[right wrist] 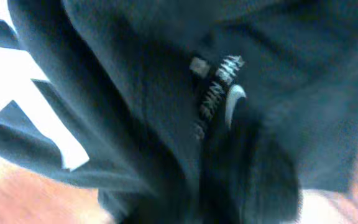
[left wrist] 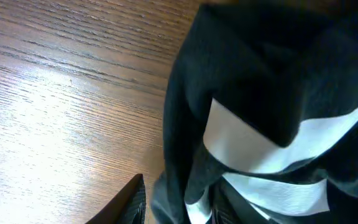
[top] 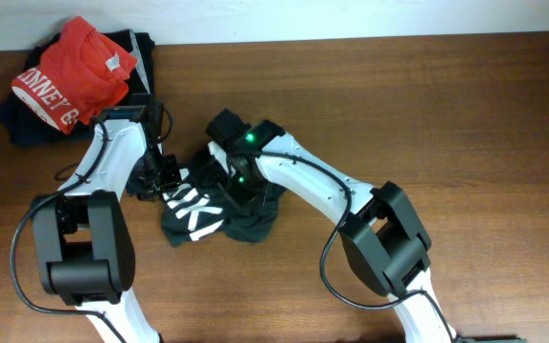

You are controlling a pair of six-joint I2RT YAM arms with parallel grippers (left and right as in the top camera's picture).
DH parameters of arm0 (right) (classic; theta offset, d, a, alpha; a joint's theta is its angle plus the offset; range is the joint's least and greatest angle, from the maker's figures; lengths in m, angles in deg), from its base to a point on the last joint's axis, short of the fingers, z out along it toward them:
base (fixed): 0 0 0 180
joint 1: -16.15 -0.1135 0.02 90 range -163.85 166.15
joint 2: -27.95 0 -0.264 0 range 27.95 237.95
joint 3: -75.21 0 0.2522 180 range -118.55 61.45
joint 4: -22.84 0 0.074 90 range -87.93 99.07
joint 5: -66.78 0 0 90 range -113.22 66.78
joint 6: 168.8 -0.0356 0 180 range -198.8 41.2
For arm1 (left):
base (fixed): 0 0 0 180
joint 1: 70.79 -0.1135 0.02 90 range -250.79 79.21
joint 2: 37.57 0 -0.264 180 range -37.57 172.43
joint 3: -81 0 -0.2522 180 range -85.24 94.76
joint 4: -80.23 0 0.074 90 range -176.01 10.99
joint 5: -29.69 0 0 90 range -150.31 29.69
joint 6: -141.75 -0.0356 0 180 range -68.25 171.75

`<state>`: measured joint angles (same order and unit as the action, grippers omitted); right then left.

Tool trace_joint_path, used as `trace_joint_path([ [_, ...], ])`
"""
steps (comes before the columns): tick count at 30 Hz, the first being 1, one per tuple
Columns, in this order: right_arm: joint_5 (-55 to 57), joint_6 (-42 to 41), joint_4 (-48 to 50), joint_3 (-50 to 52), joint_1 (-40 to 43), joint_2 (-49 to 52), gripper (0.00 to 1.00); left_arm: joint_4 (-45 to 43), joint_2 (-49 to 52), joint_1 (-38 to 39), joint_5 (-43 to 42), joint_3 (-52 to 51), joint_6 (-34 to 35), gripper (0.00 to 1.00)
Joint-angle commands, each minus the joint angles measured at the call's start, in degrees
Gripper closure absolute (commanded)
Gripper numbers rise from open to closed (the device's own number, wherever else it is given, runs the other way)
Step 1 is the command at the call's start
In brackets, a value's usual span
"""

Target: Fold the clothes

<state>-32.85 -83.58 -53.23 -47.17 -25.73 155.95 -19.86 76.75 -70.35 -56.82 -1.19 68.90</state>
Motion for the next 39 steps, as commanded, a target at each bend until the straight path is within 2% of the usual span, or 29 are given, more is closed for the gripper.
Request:
trace_joint_path([
  [1,4.1,-2.2,-5.1,-7.3,2.4,-1.0,0.28,-0.7,-1.5,-0.4,0.9,0.4,-0.1,0.65],
  [2,3.4,-2.2,-5.5,-8.1,2.6,-1.0,0.02,-0.9,-1.5,-0.4,0.9,0.4,-0.1,0.65],
  [5,0.6,-2.2,-1.3,-8.2,2.6,-1.0,0.00,-1.4,-1.5,-0.4,0.9,0.4,0.0,0.62],
  [7,-2.1,-2.7,3.4,-7.8,2.6,-0.9,0.07,-1.4,-1.5,-0.4,0.9,0.4,0.0,0.61],
  [9,-2.5,-8.7,7.0,-6.3,2.6,0.0,0.22,-1.4,-1.5,-0.4,0.9,0.4,-0.1,0.61],
  [16,-6.6,-12.9,10.9,-5.8,2.1,6.1,0.25,-1.2,-1.5,-0.4,0.9,0.4,-0.1,0.61],
  [20,-6.7,-13.2,13.1,-5.8,2.2,6.4,0.34,-1.2,-1.5,-0.4,0.9,0.4,0.0,0.61],
  [22,-6.7,-13.8,14.4,-5.8,2.1,6.4,0.44,-1.2,-1.5,-0.4,0.9,0.4,-0.1,0.61],
  [26,-5.8,-14.2,14.8,-5.8,2.9,6.4,0.90,-1.2,-1.5,-0.4,0.8,0.4,-0.1,0.61],
  [27,-5.8,-14.2,14.8,-5.8,3.3,6.4,0.95,-1.2,-1.5,-0.4,0.9,0.4,-0.1,0.61],
  [38,-4.1,-12.0,9.0,-5.8,14.0,4.4,0.96,-1.4,-1.5,-0.4,0.9,0.4,-0.1,0.61],
  [39,-4.1,-11.3,8.3,-6.0,14.6,4.1,0.81,-1.5,-1.5,-0.4,0.9,0.4,-0.1,0.61],
])
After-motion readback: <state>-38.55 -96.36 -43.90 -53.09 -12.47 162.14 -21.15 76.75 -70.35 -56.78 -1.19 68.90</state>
